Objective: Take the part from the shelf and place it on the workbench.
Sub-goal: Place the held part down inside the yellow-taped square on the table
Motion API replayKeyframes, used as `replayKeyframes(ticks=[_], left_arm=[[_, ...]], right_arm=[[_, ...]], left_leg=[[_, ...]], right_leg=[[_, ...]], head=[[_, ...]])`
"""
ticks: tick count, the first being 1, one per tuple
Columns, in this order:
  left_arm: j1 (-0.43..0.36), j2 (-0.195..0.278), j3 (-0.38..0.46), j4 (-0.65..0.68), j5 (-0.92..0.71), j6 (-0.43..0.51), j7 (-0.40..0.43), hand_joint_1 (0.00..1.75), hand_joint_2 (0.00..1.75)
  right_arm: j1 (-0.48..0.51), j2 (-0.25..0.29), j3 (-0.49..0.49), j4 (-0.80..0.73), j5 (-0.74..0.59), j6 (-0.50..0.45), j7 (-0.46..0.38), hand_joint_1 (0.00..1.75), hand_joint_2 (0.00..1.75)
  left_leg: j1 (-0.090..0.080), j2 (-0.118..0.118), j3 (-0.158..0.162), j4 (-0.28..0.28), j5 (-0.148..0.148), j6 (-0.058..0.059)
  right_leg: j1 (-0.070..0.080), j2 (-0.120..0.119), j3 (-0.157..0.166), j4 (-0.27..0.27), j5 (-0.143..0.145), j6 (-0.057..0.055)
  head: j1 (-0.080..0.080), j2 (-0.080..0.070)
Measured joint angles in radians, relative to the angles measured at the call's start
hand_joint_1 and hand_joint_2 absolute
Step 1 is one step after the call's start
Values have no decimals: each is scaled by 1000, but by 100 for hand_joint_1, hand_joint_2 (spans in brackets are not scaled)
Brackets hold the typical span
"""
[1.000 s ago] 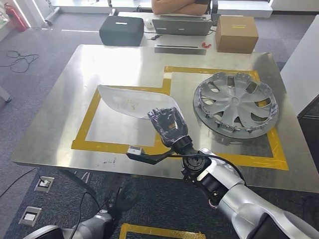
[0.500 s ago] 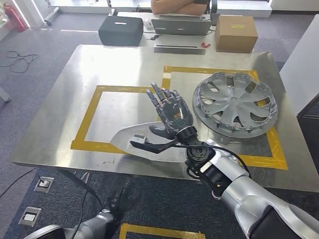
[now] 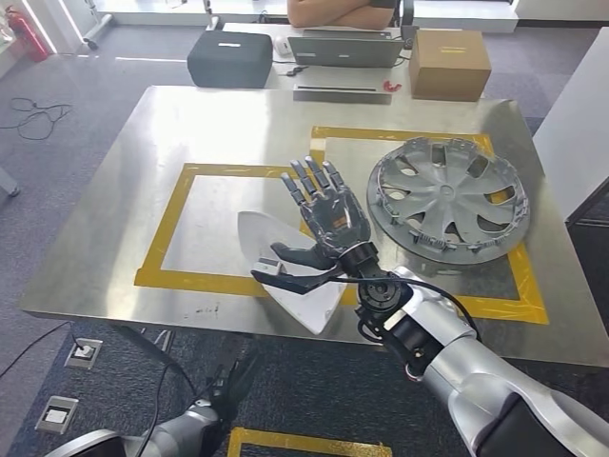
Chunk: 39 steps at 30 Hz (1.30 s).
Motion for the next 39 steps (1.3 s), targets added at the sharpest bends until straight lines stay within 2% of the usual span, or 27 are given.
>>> replayKeyframes(ticks=[8,11,15,19,23,25,28,32,35,39], left_arm=[[0,0,0,0,4,0,-4,0,0],[0,0,0,0,8,0,-6,0,0],[0,3,0,2,18,0,-12,0,0],[1,14,-2,2,31,-1,-26,0,0],[2,24,-4,4,34,-2,-34,0,0],[2,29,-5,4,39,-2,-37,0,0],[5,44,-5,5,55,-4,-48,0,0],[10,71,-5,6,74,-5,-51,0,0],[19,95,-5,6,87,-3,-51,0,0],[30,121,-5,6,101,0,-58,0,0]], right_arm=[[1,0,0,1,-9,-8,-3,0,0],[1,0,-7,2,-57,-39,-32,0,0],[-4,0,-42,1,-262,-86,-145,0,0],[-21,0,-101,-4,-559,-19,-293,0,0],[-28,0,-148,-11,-645,25,-343,0,0],[-28,0,-174,-15,-746,110,-406,0,0],[-17,-6,-232,-38,-950,327,-507,0,0],[65,-66,-328,-166,-1202,562,-507,0,0],[163,-135,-392,-306,-1344,660,-485,0,0],[296,-232,-455,-496,-1445,719,-480,0,0]], left_leg=[[0,0,0,0,0,0],[0,1,0,0,0,0],[0,1,0,0,0,0],[0,3,0,0,0,0],[1,6,0,0,0,-1],[1,7,0,0,0,-1],[2,9,0,0,-1,-4],[2,9,1,0,-1,-5],[3,10,2,0,-2,-7],[3,12,3,0,-5,-8]], right_leg=[[0,0,0,0,0,0],[0,1,0,0,1,0],[0,1,1,0,3,3],[0,3,1,0,4,3],[1,7,0,0,5,3],[2,8,0,0,5,3],[3,10,-1,0,6,2],[6,9,-1,0,4,-1],[6,9,1,0,4,-2],[6,11,1,0,4,-2]], head=[[0,0],[0,0],[0,0],[0,0],[0,0],[0,0],[0,0],[0,0],[0,0],[0,0]])
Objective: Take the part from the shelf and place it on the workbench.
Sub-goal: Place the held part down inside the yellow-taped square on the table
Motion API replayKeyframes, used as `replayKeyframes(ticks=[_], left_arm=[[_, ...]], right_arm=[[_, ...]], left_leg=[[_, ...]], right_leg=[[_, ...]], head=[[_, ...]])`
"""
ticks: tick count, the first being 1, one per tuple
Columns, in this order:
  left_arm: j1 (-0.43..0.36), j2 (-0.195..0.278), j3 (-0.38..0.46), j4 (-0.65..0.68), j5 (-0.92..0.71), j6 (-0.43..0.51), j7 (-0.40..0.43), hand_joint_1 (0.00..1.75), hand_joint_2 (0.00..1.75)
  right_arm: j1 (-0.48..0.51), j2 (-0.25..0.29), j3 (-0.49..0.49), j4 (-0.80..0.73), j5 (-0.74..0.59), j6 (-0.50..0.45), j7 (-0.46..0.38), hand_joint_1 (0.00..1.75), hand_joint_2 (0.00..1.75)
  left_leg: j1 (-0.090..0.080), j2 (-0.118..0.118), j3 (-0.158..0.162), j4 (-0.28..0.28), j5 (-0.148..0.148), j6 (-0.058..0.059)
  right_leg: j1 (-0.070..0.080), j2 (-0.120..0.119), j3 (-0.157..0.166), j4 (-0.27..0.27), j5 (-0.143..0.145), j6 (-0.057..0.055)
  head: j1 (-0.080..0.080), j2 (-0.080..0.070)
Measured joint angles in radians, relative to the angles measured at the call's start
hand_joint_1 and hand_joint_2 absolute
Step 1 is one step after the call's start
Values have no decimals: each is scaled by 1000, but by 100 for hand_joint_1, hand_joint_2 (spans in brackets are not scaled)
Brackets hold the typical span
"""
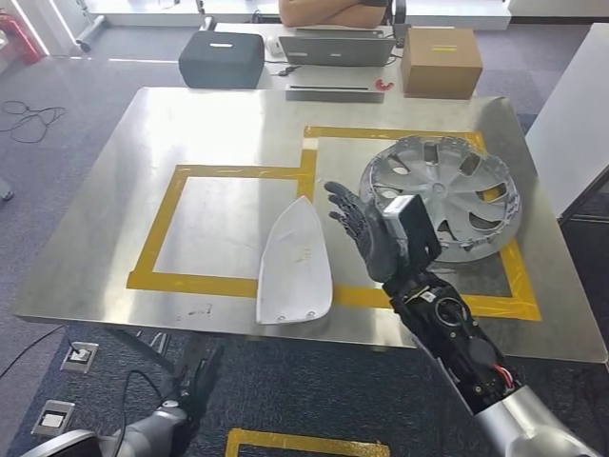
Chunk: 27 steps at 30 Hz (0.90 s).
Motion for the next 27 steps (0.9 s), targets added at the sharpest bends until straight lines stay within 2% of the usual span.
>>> replayKeyframes(ticks=[7,9,11,13,14,15,17,18,19,20,21,22,24,25,26,27], left_arm=[[15,27,4,0,10,7,-9,0,0],[17,33,6,0,12,7,-10,0,0],[19,38,6,0,12,7,-11,0,0],[22,40,6,0,12,7,-11,0,0],[23,39,6,0,11,8,-11,0,0],[24,39,6,0,11,8,-11,0,0],[24,38,7,0,11,8,-10,0,0],[23,37,7,0,10,8,-9,0,0],[22,37,7,0,10,9,-9,0,0],[22,37,7,0,10,9,-9,0,0],[21,37,8,0,10,9,-8,0,0],[19,37,8,0,10,9,-8,0,0],[14,39,9,0,10,9,-8,0,0],[12,41,10,0,10,9,-8,0,0],[10,43,12,0,10,9,-8,0,0],[8,45,13,0,10,9,-8,0,0]], right_arm=[[221,-149,-97,-313,-41,24,-41,0,0],[261,-175,-120,-381,-34,24,-47,0,0],[292,-195,-140,-442,-29,22,-52,0,0],[314,-212,-158,-495,-25,18,-56,0,0],[322,-219,-166,-516,-22,15,-58,0,0],[330,-226,-172,-534,-18,11,-60,0,0],[348,-239,-181,-561,-5,1,-64,0,0],[358,-245,-185,-572,2,-4,-64,0,0],[369,-250,-188,-583,8,-8,-65,0,0],[378,-254,-190,-592,13,-10,-65,0,0],[385,-259,-192,-602,19,-13,-65,0,0],[391,-263,-194,-611,24,-15,-65,0,0],[398,-268,-200,-628,34,-20,-65,0,0],[402,-270,-203,-637,38,-21,-65,0,0],[406,-270,-206,-644,41,-21,-64,0,0],[411,-271,-208,-650,42,-22,-65,0,0]], left_leg=[[0,3,1,0,-5,1],[-2,4,1,3,-11,8],[-5,5,3,3,-15,21],[3,9,17,-20,-3,27],[8,11,26,-34,5,29],[13,14,34,-46,11,29],[16,16,38,-52,15,28],[17,16,37,-51,15,26],[19,16,37,-51,15,24],[21,16,35,-50,15,21],[24,16,34,-48,15,16],[28,17,32,-43,14,10],[33,17,24,-25,8,-8],[32,17,21,-14,4,-17],[32,17,19,-8,2,-26],[32,16,18,-6,3,-33]], right_leg=[[0,3,1,0,-4,0],[-2,4,2,-2,-4,4],[-5,6,5,-6,-3,12],[-1,6,7,-4,-7,18],[0,5,2,15,-23,21],[0,3,-13,56,-51,24],[-7,-1,-65,189,-129,33],[-11,-2,-89,250,-158,37],[-15,-3,-104,291,-175,41],[-19,-4,-104,300,-175,45],[-24,-6,-90,282,-164,50],[-30,-8,-59,232,-141,57],[-42,-11,25,90,-92,70],[-45,-9,55,39,-77,68],[-45,-7,68,15,-73,61],[-41,-3,67,14,-75,49]], head=[[0,0],[0,0],[-1,0],[-1,0],[1,0],[2,0],[6,0],[7,0],[7,0],[7,0],[7,0],[7,0],[9,0],[8,0],[7,0],[4,0]])
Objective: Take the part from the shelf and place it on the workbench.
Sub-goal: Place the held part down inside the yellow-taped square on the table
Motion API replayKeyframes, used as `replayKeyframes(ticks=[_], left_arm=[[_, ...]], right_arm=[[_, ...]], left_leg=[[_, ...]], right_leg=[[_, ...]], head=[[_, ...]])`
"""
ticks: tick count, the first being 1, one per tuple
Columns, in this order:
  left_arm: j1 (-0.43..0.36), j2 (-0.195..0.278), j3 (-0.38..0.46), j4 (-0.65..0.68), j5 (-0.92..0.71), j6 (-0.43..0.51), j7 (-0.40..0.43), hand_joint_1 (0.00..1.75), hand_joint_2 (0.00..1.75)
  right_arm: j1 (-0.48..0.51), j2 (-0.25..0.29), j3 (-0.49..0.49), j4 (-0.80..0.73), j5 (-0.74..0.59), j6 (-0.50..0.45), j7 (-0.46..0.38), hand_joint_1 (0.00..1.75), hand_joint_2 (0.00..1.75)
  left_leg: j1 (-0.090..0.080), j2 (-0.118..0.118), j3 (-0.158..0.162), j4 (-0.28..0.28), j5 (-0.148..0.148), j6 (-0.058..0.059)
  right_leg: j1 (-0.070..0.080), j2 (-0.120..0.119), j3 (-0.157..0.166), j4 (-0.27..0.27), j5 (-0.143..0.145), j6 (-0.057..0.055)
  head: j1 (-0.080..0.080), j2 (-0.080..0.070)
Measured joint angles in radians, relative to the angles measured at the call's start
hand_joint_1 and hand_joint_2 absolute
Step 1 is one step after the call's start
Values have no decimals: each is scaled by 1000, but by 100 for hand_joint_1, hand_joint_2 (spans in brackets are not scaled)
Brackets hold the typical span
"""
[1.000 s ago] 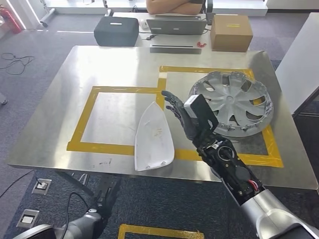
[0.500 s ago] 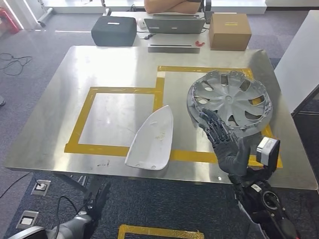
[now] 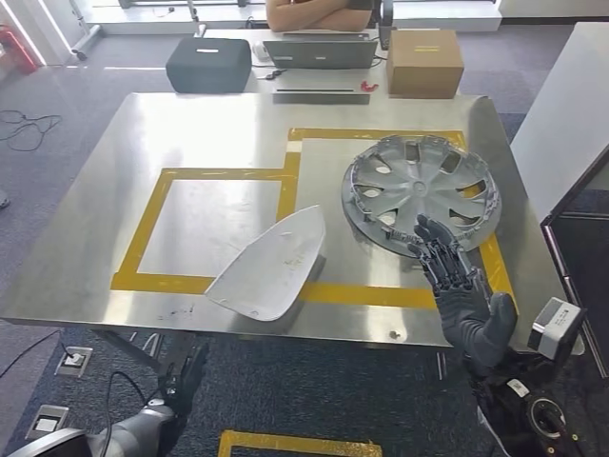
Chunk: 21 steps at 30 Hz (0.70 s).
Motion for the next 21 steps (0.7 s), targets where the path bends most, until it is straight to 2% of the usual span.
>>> replayKeyframes(ticks=[2,3,4,5,7,8,9,10,12,13,14,16,18,19,21], left_arm=[[-2,0,1,0,0,0,0,0,0],[-3,1,2,0,1,0,0,0,0],[-4,1,2,0,2,0,0,0,0],[-5,1,2,0,2,0,0,0,0],[-7,1,2,0,3,1,-1,0,0],[-6,0,2,0,3,2,-1,0,0],[-6,0,2,0,3,3,-2,0,0],[-6,-1,2,0,2,3,-2,0,0],[-9,0,2,0,1,4,-2,0,0],[-12,1,2,0,0,4,-2,0,0],[-15,2,2,0,-1,5,-2,0,0],[-18,3,2,0,-2,6,-2,0,0],[-19,2,2,0,-2,6,-2,0,0],[-19,1,2,-1,-3,6,-2,0,0],[-19,-1,2,-1,-5,6,-2,0,0]], right_arm=[[6,-2,-4,-9,1,0,0,0,0],[8,-2,-6,-12,1,0,-1,0,0],[10,-2,-9,-16,2,0,-1,0,0],[12,-3,-12,-19,2,-1,-1,0,0],[21,-5,-16,-23,4,-2,0,0,0],[27,-6,-18,-24,6,-3,1,0,0],[32,-7,-21,-26,8,-4,2,0,0],[37,-8,-24,-28,10,-5,3,0,0],[41,-9,-32,-36,16,-6,5,0,0],[41,-9,-35,-40,18,-6,7,0,0],[42,-10,-37,-43,19,-6,8,0,0],[46,-10,-41,-47,21,-6,10,0,0],[48,-13,-46,-52,22,-6,10,0,0],[48,-14,-49,-55,22,-6,11,0,0],[50,-17,-54,-57,23,-7,11,0,0]], left_leg=[[5,1,-1,1,1,-11],[7,3,-9,18,-12,-14],[8,6,-27,57,-38,-16],[7,8,-55,120,-77,-15],[4,9,-123,273,-150,-12],[2,9,-144,323,-166,-9],[-1,9,-148,335,-162,-3],[-6,9,-128,301,-140,6],[-21,9,-50,153,-77,33],[-28,11,-16,85,-53,44],[-33,13,5,44,-41,51],[-38,18,13,21,-37,53],[-33,20,15,10,-30,56],[-29,22,15,5,-26,58],[-27,23,14,1,-22,62]], right_leg=[[4,1,-1,3,7,-22],[5,1,-1,3,12,-31],[5,1,-2,2,16,-38],[6,1,-6,2,20,-44],[13,1,-13,2,24,-50],[17,1,-15,3,25,-51],[21,1,-16,3,25,-52],[25,1,-16,3,25,-52],[31,2,-15,2,25,-52],[34,3,-15,3,25,-51],[35,3,-16,3,25,-49],[36,2,-18,2,26,-42],[36,0,-24,12,14,-33],[36,-1,-35,37,-6,-28],[34,-3,-84,156,-80,-20]], head=[[-6,0],[-8,0],[-12,0],[-16,0],[-26,0],[-29,0],[-31,0],[-33,0],[-37,0],[-37,0],[-37,0],[-36,0],[-34,0],[-30,0],[-19,0]])
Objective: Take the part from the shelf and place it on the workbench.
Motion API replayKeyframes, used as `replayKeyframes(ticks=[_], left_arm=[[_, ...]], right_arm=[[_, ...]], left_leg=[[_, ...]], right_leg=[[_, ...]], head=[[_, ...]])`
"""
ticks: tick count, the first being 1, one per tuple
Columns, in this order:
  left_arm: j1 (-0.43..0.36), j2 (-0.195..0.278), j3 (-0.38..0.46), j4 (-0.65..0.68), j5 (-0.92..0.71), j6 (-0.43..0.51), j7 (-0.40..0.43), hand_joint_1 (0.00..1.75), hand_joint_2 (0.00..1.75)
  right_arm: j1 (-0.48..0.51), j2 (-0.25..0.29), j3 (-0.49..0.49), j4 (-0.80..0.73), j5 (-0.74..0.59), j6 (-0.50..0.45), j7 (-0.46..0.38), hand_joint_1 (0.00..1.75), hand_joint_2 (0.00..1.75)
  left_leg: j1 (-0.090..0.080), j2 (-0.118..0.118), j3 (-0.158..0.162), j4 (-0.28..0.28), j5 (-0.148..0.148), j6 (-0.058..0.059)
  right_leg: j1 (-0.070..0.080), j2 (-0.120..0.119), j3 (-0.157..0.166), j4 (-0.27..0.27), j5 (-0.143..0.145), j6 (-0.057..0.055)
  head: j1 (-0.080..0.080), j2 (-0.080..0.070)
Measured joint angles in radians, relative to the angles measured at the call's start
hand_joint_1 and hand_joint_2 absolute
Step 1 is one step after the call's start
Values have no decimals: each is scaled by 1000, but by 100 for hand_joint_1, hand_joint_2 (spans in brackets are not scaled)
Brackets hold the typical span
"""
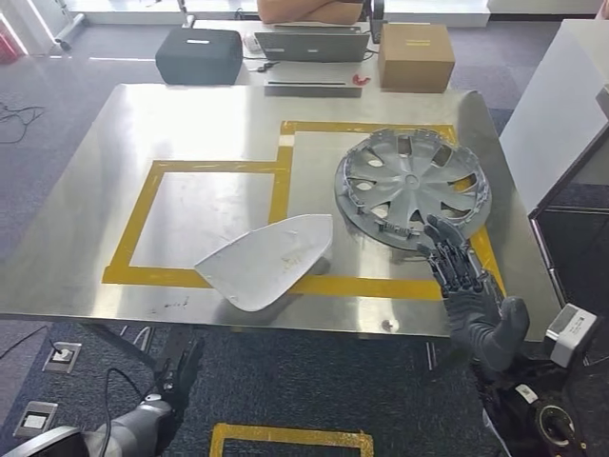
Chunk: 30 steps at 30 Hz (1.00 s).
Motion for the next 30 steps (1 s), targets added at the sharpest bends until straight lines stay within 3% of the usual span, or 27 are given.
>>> replayKeyframes(ticks=[2,3,4,6,8,12,13,15,17,18,19,20,22,23,24,27,28,30], left_arm=[[1,-2,0,0,-2,0,2,0,0],[1,-2,0,0,-3,0,3,0,0],[1,-3,0,0,-4,0,4,0,0],[0,-5,0,0,-4,0,6,0,0],[0,-6,0,0,-4,0,7,0,0],[0,-5,0,0,-3,0,9,0,0],[0,-5,0,0,-3,0,9,0,0],[0,-4,0,0,-3,0,10,0,0],[1,-4,0,0,-2,0,10,0,0],[2,-4,0,0,-2,0,10,0,0],[2,-5,0,0,-2,1,11,0,0],[2,-5,0,0,-1,1,11,0,0],[-2,-5,0,0,-1,2,11,0,0],[-4,-5,0,0,-1,3,11,0,0],[-5,-5,0,0,0,3,10,0,0],[-4,-6,0,0,0,3,10,0,0],[-4,-6,0,0,0,3,10,0,0],[-5,-7,0,0,0,3,10,0,0]], right_arm=[[6,-2,-4,-1,4,-1,2,0,0],[10,-4,-5,-1,7,-1,2,0,0],[14,-5,-7,-2,10,0,3,0,0],[18,-6,-12,-5,16,5,4,0,0],[18,-6,-18,-9,17,12,4,0,0],[13,-6,-23,-11,14,22,6,0,0],[8,-6,-25,-11,13,23,6,0,0],[0,-6,-29,-11,11,24,7,0,0],[-3,-6,-30,-10,10,24,8,0,0],[-3,-6,-30,-10,9,24,8,0,0],[-4,-6,-30,-10,9,24,8,0,0],[-6,-6,-30,-9,8,23,8,0,0],[-11,-6,-30,-9,7,23,8,0,0],[-15,-6,-31,-9,7,23,7,0,0],[-18,-6,-31,-10,7,22,7,0,0],[-21,-6,-31,-9,6,21,7,0,0],[-22,-6,-31,-9,4,19,7,0,0],[-23,-6,-31,-8,-4,14,4,0,0]], left_leg=[[-1,0,-4,1,2,2],[-1,0,-6,2,4,2],[-1,0,-7,3,5,1],[-1,-1,-8,7,5,-1],[-5,-2,-14,15,8,-9],[-6,-2,-32,26,13,-33],[-5,-3,-42,48,-6,-38],[0,-4,-88,156,-82,-50],[5,-4,-141,295,-152,-59],[8,-4,-148,327,-164,-61],[10,-4,-131,314,-155,-62],[12,-4,-92,258,-131,-62],[13,-5,9,100,-81,-57],[11,-6,41,43,-65,-52],[8,-7,54,15,-58,-47],[3,-6,42,10,-41,-25],[3,-5,35,8,-33,-15],[3,-1,15,5,-14,-1]], right_leg=[[-2,-1,-48,132,-58,6],[-3,-1,-51,150,-58,7],[-4,-2,-33,126,-39,8],[-6,-3,44,-18,28,5],[-4,-2,102,-136,63,-2],[-4,-1,106,-159,81,-25],[-6,-2,101,-162,88,-32],[-9,-5,88,-165,102,-41],[-9,-6,70,-164,114,-43],[-9,-7,61,-163,121,-41],[-9,-7,53,-162,126,-39],[-10,-7,47,-162,132,-37],[-8,-6,38,-161,141,-28],[-7,-6,35,-161,145,-23],[-7,-6,33,-160,150,-17],[-11,-6,25,-158,156,2],[-13,-6,16,-142,137,7],[-16,-6,-18,-48,48,13]], head=[[7,0],[8,0],[9,0],[13,0],[15,0],[14,0],[14,0],[8,0],[3,0],[1,0],[0,0],[-2,0],[-6,0],[-6,0],[-5,0],[1,0],[4,0],[11,0]])
